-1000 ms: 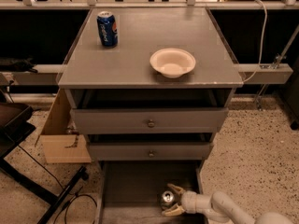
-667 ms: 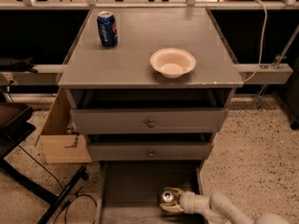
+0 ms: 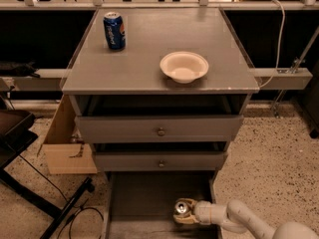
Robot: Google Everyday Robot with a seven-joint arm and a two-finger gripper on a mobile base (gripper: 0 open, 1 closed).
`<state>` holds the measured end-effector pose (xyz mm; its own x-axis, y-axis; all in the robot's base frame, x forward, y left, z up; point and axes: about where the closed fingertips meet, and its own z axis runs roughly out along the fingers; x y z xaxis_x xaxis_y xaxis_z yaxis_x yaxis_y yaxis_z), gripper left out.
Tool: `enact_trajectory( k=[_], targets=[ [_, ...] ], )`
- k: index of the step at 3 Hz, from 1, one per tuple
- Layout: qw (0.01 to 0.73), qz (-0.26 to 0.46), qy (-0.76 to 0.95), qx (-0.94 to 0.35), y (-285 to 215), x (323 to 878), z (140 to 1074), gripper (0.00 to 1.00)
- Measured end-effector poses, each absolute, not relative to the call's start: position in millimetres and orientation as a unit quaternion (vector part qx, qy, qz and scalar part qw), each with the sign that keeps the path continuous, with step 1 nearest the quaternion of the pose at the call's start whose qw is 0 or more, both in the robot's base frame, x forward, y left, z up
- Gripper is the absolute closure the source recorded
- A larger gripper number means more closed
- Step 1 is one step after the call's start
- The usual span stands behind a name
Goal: Pick 7up can from bottom drawer and place on counter
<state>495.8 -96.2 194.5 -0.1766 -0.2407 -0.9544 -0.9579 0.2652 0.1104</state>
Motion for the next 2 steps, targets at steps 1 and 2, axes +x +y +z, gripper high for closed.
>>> enact_trajectory(
  k=[1,2],
  targets=[
    [0.398,0.426,0.656,-0.480,-109,484,243,1.00],
    [0.343,0.473,0.646,-0.491,-129,485,365,1.00]
  ],
)
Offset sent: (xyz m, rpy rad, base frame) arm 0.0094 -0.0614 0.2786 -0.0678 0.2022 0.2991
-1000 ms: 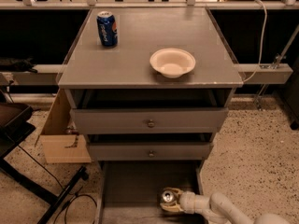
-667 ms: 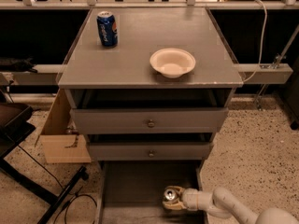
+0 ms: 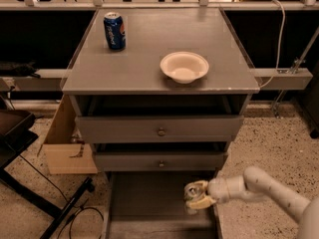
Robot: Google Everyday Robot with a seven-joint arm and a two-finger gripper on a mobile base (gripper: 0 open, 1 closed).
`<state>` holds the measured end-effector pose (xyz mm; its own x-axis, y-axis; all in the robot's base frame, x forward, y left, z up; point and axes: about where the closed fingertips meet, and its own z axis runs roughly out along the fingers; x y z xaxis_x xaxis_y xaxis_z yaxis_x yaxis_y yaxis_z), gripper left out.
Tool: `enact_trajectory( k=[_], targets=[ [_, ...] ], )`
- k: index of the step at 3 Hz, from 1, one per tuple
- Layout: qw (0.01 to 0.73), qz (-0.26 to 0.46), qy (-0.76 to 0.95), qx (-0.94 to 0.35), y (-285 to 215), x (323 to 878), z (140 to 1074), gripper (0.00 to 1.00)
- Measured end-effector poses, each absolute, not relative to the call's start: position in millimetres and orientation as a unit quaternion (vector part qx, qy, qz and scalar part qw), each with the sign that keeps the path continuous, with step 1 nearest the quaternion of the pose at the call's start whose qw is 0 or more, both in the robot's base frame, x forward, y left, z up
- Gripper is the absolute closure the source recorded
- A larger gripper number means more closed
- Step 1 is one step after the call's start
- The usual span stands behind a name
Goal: Pick 7up can from bottom drawer and place on counter
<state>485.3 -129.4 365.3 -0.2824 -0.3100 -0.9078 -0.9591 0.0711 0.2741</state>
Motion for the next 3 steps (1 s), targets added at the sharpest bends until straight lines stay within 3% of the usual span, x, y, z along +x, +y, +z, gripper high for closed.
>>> enact_trajectory(
  k=[2,3],
  targets=[
    [0.341,0.496,0.632,-0.488,-181,515,530,1.00],
    [0.349,0.498,0.620,-0.495,-195,517,568,1.00]
  ],
)
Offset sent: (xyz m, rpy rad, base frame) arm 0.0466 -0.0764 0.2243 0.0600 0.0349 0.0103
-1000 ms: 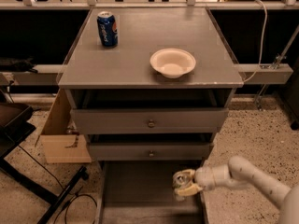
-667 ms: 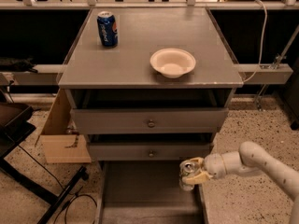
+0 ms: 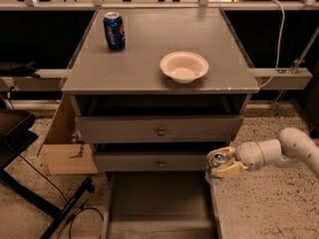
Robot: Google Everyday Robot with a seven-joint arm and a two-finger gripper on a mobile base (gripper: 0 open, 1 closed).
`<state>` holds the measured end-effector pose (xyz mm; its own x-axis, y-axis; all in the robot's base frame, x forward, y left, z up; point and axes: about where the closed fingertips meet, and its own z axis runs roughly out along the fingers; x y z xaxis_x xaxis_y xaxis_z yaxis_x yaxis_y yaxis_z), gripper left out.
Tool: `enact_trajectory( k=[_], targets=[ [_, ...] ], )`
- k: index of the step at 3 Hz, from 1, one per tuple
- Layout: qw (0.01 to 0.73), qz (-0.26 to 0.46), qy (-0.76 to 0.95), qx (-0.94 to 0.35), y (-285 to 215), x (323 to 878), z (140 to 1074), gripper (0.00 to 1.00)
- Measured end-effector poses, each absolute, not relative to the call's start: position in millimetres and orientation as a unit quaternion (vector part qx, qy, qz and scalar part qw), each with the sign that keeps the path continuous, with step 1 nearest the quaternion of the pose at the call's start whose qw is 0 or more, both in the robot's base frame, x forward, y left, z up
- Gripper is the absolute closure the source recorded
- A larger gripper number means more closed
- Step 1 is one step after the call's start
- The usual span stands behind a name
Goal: Pick 7up can from bottom drawer and place on counter
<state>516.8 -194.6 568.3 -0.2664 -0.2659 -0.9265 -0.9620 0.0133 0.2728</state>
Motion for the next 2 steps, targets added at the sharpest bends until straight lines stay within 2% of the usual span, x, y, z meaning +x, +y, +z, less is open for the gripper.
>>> enact_trajectory(
  k=[1,2],
  targets=[
    [0.348,0.500,0.619,-0.496,-194,516,569,1.00],
    [0.347,0.474,0.632,-0.506,-189,520,609,1.00]
  ],
)
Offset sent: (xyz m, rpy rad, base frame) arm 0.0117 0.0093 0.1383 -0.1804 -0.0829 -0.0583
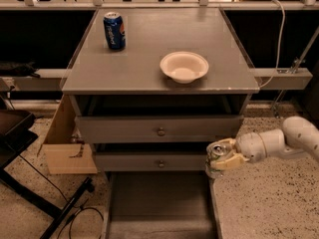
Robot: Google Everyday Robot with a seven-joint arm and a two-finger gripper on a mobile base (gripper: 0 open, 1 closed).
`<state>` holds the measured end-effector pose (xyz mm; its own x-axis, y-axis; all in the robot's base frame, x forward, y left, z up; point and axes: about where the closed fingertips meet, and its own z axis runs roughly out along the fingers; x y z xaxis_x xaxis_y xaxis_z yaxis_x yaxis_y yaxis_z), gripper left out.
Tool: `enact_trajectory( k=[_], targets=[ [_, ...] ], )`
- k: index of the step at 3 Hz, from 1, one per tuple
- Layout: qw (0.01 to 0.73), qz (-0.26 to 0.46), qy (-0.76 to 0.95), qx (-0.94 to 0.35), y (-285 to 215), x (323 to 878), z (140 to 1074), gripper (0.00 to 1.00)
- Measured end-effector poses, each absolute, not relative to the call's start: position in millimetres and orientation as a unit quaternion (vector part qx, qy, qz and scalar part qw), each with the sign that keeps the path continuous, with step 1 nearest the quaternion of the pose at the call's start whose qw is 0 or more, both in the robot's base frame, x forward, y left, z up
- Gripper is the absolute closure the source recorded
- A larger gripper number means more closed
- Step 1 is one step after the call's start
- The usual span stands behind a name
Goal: Pick 7up can from bottom drawer and place on counter
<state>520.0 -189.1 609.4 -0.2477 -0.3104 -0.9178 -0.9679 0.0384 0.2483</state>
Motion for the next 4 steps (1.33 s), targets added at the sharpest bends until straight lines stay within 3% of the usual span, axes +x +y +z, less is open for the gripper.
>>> enact_trajectory(
  k=[3,4],
  targets=[
    [0.348,0.382,0.713,-0.474,-194,550,845,1.00],
    [0.395,0.358,0.722,-0.442,-212,580,912,1.00]
  ],
)
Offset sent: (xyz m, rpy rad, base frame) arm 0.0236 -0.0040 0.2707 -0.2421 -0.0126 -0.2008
